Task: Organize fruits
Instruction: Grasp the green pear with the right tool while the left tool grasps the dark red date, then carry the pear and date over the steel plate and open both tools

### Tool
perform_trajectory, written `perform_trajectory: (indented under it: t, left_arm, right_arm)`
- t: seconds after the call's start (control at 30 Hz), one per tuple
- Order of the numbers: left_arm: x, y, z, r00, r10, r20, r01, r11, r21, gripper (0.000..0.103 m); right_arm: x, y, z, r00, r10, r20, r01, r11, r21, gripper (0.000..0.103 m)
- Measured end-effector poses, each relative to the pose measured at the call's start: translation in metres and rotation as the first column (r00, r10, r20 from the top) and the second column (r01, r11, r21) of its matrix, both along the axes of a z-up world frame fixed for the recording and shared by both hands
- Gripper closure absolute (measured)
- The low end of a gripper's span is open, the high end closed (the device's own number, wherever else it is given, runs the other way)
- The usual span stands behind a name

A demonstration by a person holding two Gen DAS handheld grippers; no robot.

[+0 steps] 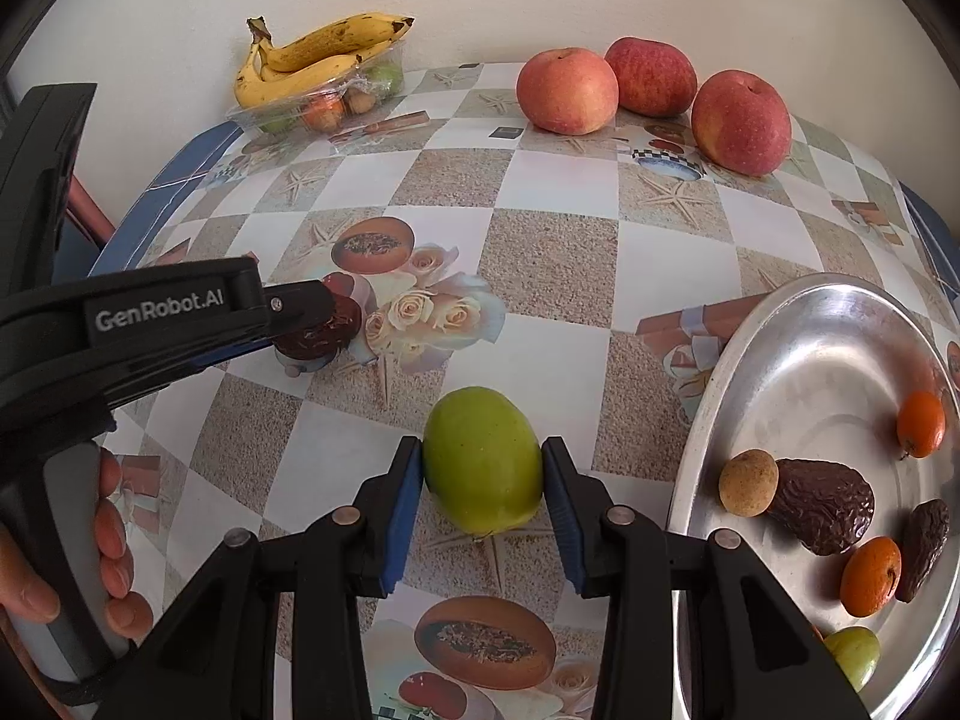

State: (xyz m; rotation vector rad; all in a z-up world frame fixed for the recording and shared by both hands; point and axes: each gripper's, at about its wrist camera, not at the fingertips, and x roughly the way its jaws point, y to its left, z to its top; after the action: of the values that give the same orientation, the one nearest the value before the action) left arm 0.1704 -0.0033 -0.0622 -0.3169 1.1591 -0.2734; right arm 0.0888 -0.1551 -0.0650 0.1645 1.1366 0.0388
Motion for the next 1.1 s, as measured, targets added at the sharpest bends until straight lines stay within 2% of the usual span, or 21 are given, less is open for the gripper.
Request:
perform_trajectory:
  t: [0.37,0.8,1.1]
  left_arm:
    - [-0.022,0.010,0.010,1.000,0.010,-0.026,-0.010,1.000,-0.009,0.067]
    - [-0.068,0.015,0.029,0.999,0.024,-0.049,-0.025,0.999,-0.033,0.067]
    - [-0.092,0.007,0.040,1.000,0.007,-0.030,-0.009,0.999,-0.045,0.067]
  right_arm:
    - [-0.009,0.003,0.008,1.000,0.008,0.003,-0.008,0.999,-0.031,0.061]
    - [-0.050,0.000,0.045,0.999,-0.010,0.050,0.013,0.998,-0.054,0.061]
    - [-0.075,-0.005,0.062,0.996,-0.029,0.079,0.033,0.998,-0.049,0.061]
